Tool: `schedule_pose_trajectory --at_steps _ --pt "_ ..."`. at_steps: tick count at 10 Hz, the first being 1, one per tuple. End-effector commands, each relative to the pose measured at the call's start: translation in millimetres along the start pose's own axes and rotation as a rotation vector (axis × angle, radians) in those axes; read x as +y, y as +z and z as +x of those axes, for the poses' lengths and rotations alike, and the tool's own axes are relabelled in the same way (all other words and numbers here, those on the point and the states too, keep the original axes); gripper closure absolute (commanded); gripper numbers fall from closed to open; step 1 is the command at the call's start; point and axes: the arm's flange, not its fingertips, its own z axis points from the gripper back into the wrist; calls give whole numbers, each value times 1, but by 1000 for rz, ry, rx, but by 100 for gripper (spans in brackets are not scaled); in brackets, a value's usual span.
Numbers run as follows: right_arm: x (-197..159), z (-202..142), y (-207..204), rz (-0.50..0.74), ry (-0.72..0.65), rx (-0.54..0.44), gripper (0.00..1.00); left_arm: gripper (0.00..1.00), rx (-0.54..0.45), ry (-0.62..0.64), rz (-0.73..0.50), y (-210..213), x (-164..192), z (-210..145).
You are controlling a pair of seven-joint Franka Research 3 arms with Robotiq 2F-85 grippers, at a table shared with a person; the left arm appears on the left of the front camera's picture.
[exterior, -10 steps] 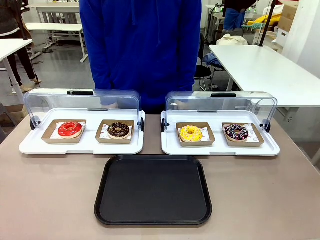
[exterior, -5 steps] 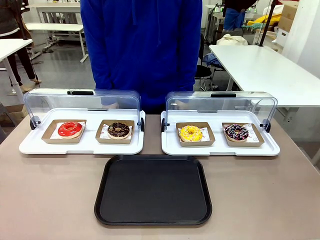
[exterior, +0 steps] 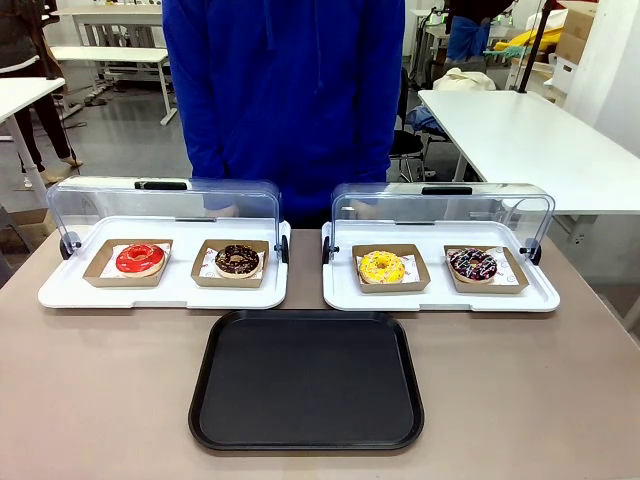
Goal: Move the third donut from the left to the tray.
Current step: Pick up the Paper togo box containing the Donut indicated by the person and place it on the Handle tray.
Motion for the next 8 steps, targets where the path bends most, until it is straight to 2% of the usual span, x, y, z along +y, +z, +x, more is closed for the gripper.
schedule_pose_trajectory --at_steps 1,8 --pt "-4 3 0 2 29 -27 0 0 -23 -24 -6 0 1 1" --pt "-4 3 0 2 29 -27 0 0 -23 -24 -6 0 1 1"
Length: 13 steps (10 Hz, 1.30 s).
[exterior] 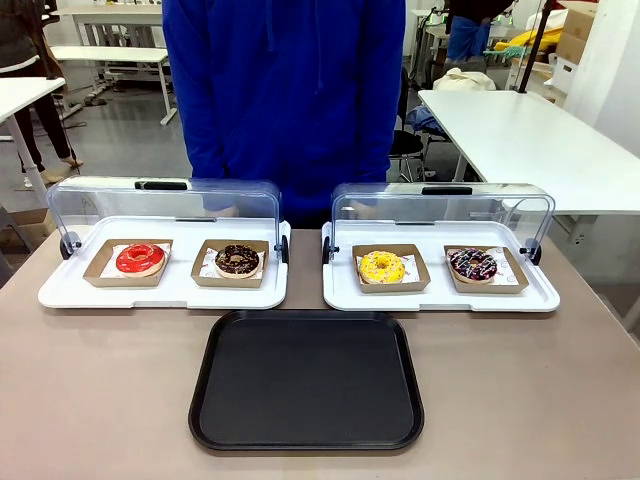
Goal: Move the third donut from the left to the tray.
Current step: Pick up the Paper togo box containing the Donut indicated by the person and place it on the Handle tray.
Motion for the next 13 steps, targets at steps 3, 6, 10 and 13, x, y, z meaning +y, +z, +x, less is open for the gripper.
schedule_pose_trajectory --at_steps 3,6,10,13 --pt "-4 3 0 2 29 -27 0 0 -23 -24 -6 0 1 1" --pt "-4 3 0 2 29 -27 0 0 -23 -24 -6 0 1 1" --pt "-4 3 0 2 29 -27 0 0 -23 -24 -6 0 1 1" --pt "-4 3 0 2 29 -27 0 0 -23 -24 -6 0 1 1"
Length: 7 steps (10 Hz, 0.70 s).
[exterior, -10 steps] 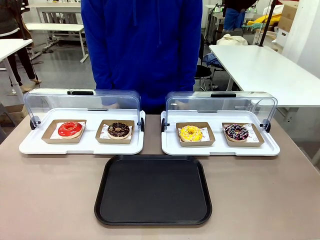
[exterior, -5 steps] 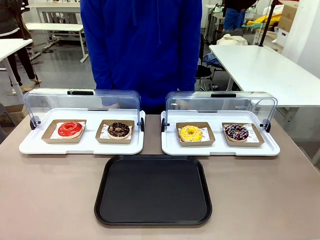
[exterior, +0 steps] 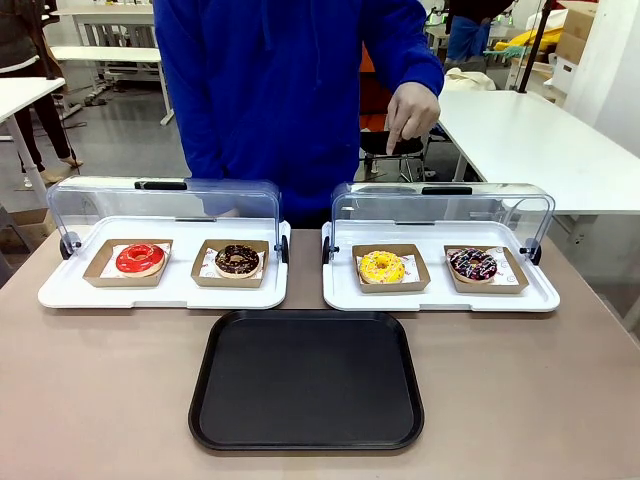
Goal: Move the third donut from the left to the tray.
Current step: Pick up the Paper togo box containing the Donut indicated by the person and place it on the Handle tray.
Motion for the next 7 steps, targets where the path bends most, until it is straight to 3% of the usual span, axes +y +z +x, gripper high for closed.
schedule_pose_trajectory --at_steps 1,7 --pt "-4 3 0 2 29 -27 0 0 -23 -24 -6 0 1 1" --pt "-4 3 0 2 29 -27 0 0 -23 -24 -6 0 1 1"
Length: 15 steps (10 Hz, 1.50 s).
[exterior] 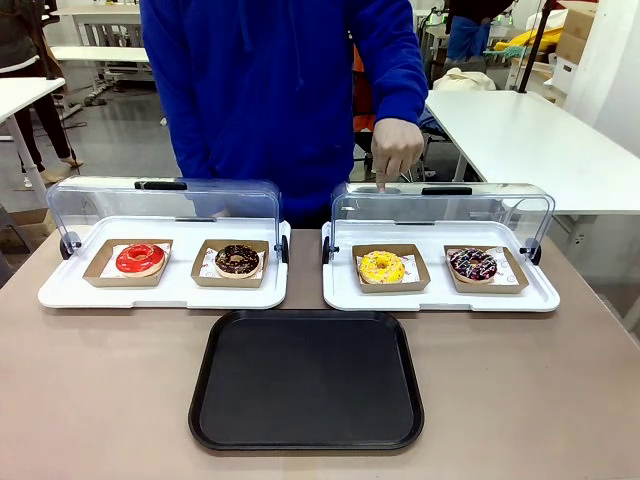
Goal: Move the third donut from the left to the tray.
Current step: Pick up the Paper togo box containing the Donut indicated by the person and place it on the Handle tray.
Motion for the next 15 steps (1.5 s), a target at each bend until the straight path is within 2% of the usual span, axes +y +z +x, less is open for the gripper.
schedule_pose_trajectory --at_steps 1,14,15 --pt "-4 3 0 2 29 -27 0 0 -23 -24 -6 0 1 1" --pt "-4 3 0 2 29 -27 0 0 -23 -24 -6 0 1 1" --pt "0 0 0 0 0 0 0 0 -23 -24 -6 0 1 1"
